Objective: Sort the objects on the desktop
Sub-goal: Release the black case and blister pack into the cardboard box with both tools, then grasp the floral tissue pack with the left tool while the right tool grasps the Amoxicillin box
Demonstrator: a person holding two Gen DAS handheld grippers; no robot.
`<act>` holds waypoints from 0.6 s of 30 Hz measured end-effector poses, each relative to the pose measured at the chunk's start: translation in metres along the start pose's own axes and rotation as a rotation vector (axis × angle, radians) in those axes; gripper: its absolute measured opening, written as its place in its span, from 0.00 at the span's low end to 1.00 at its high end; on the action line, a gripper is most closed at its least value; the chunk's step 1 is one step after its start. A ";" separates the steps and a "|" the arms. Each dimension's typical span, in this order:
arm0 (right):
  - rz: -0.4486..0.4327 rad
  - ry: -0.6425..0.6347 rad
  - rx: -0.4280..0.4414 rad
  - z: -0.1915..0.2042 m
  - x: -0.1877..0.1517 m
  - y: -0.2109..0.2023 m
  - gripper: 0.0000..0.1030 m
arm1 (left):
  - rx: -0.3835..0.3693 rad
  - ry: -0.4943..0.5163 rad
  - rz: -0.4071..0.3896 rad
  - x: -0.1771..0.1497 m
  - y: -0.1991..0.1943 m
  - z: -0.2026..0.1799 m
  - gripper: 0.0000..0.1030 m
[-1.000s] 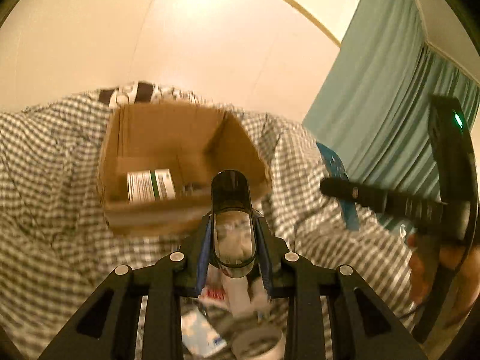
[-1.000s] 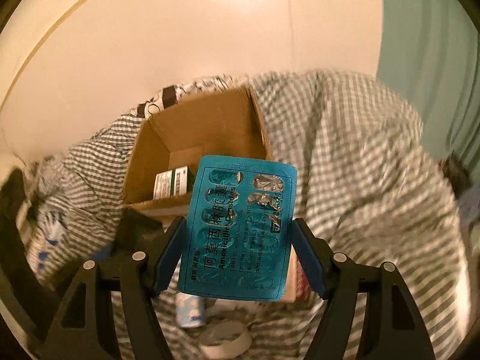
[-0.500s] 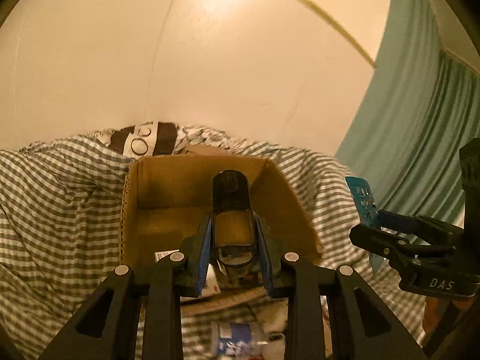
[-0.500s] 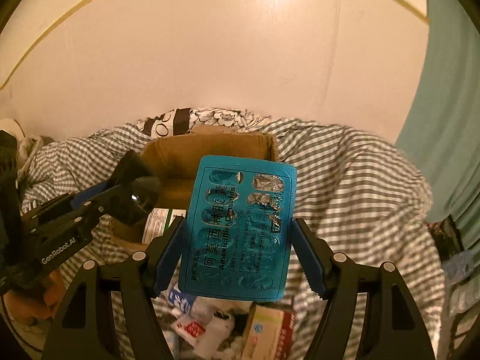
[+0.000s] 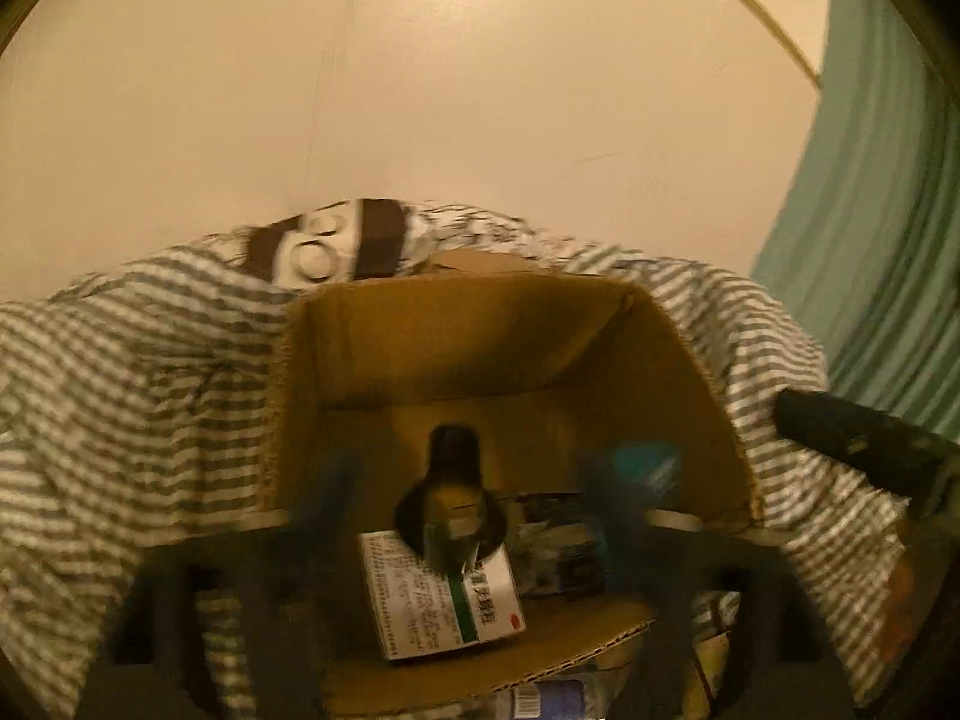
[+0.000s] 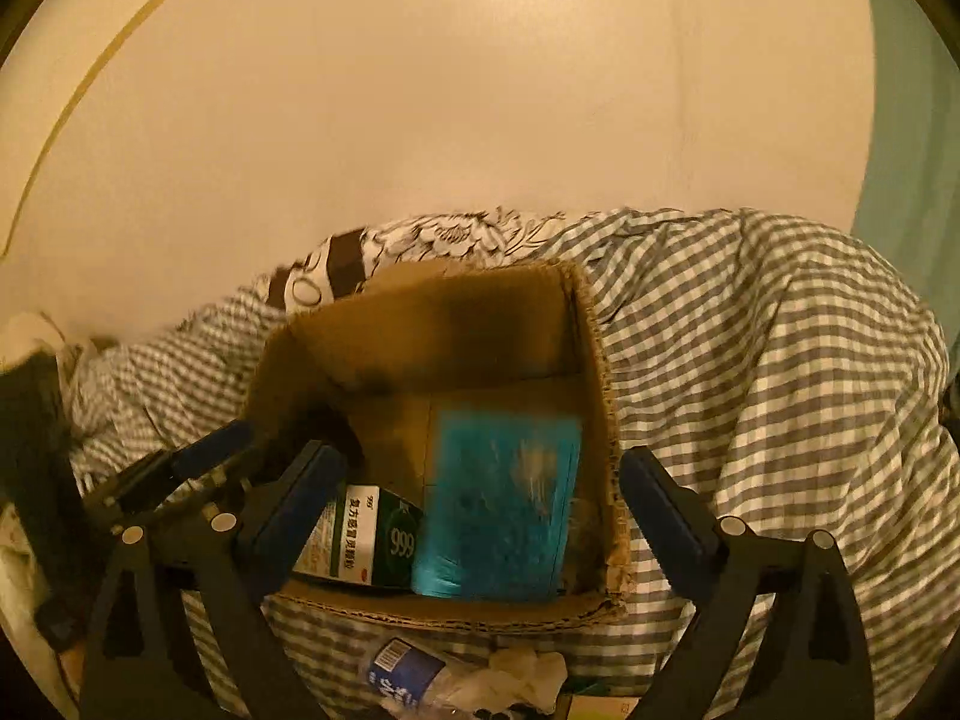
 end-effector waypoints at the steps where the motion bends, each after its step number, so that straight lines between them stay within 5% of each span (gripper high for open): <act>1: -0.008 0.009 -0.005 -0.001 0.003 -0.005 0.93 | 0.016 -0.009 -0.010 0.000 -0.007 0.001 0.89; 8: 0.004 0.071 -0.068 -0.026 -0.002 -0.065 0.93 | 0.009 -0.020 0.037 -0.028 -0.066 -0.003 0.94; 18: 0.152 -0.012 -0.213 -0.084 -0.110 -0.098 0.93 | -0.104 -0.110 0.222 -0.142 -0.092 -0.052 0.95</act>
Point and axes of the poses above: each gripper's, at about its wrist camera, not at the fingertips, and y roughly the way its jaws point, z to its left, x to its top, the point moved 7 cm from there along y, roughly the way its jaws point, and after that the axes turned 12 degrees about y, right-handed, at the moved point
